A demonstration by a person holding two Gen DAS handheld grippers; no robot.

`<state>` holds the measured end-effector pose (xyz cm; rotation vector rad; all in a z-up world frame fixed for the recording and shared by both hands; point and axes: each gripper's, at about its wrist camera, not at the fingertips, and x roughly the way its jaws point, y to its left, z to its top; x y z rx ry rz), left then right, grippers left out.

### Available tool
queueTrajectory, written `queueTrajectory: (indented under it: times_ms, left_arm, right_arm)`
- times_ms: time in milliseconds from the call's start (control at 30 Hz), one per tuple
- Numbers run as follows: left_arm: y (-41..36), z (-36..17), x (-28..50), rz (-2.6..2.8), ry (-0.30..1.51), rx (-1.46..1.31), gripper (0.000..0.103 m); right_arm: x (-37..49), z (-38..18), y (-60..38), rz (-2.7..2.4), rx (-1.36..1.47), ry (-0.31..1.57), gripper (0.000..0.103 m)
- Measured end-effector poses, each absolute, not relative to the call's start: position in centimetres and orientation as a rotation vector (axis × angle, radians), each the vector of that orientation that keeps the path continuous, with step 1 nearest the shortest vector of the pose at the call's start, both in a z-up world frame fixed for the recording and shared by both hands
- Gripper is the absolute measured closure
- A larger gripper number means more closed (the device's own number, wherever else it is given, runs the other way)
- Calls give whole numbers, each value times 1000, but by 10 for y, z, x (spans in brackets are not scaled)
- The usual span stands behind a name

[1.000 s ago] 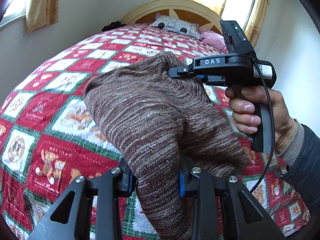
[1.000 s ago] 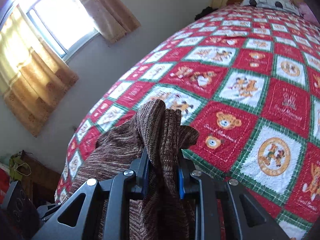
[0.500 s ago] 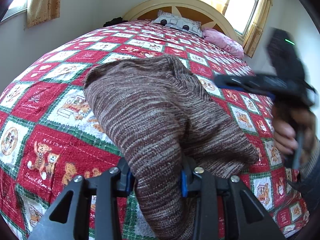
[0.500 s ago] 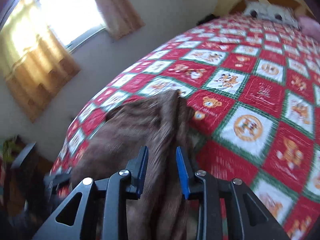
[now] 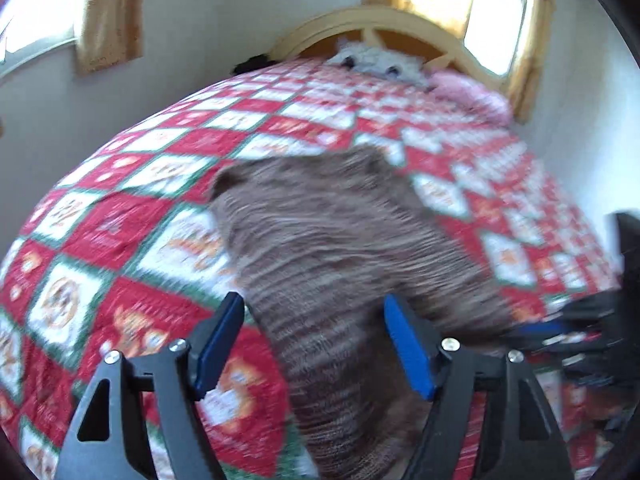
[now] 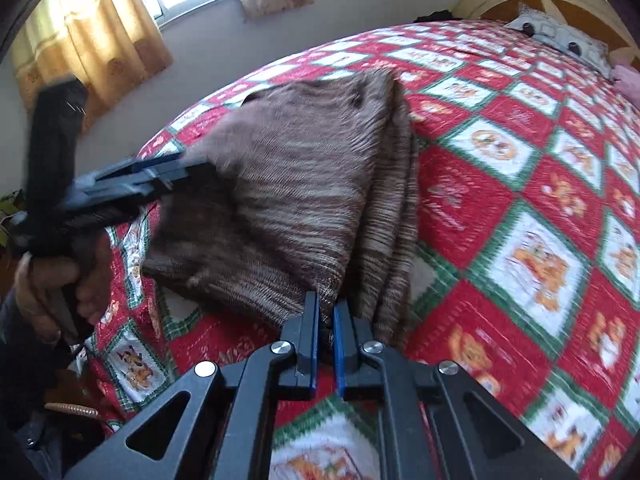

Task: Fold small clothes

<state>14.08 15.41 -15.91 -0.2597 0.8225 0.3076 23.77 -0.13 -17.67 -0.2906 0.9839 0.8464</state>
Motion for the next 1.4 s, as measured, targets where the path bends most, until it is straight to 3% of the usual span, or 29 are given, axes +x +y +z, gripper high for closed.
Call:
queueTrajectory:
  times_ms: [100,267,300,400,633,900,1400]
  left_arm:
    - [158,-177,131,318,857,-307,14]
    - [148,-188,117,316,840,-290,12]
    - [148,-184,114,316,841,-306,12]
    - [145,-167,103,338,820,-292,12]
    - [118,-105,67,336,660,-209,6]
    - [89,-43,39,283,501,-127,0]
    - [76,-40,32,262,477,-129,0]
  right_arm:
    - [241,-177,-9,805,-295,986,98]
    - [248,-196,-11,794,-229,1005,93]
    - [246,-194,-16,789,-195,1008,87]
    - [227,-180,-30,713,-171,964,52]
    - [157,-114,-45,649,-109,721,51]
    - [103,-65,-37,626,-133,572,51]
    - [92,-56,-43,626,-88,539,50]
